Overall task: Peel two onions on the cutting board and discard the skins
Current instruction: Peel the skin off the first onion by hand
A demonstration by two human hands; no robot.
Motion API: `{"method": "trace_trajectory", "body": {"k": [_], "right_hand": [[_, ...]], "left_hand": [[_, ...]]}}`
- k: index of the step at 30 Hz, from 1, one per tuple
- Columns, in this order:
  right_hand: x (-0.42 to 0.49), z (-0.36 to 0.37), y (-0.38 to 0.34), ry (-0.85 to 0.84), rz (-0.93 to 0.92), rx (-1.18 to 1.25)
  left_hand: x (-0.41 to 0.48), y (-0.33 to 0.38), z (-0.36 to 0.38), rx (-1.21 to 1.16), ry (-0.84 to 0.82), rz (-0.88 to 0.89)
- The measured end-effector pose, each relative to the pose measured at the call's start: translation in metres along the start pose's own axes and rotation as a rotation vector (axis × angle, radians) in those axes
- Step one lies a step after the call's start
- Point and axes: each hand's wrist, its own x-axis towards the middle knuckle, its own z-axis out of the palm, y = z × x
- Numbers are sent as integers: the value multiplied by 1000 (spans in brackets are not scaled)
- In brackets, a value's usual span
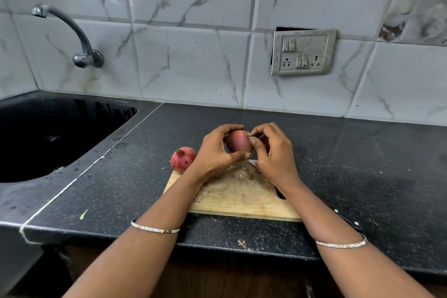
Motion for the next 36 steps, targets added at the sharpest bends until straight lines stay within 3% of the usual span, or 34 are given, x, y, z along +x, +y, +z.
{"method": "trace_trajectory", "body": {"k": [7,15,24,29,36], "right_hand": [[1,1,0,-19,-51,-41],[-1,-2,2,61,29,-65],[-1,-10,-4,70,103,63],[-3,-10,-10,-30,149,180],[-1,-6,-6,41,165,32]], "left_hand": [[0,0,-1,-21,43,-31],[-2,1,-2,-81,65,-74],[-4,3,-2,-98,66,-75],[-3,2,-3,-92,133,-56],[1,1,-1,-65,160,1]]}}
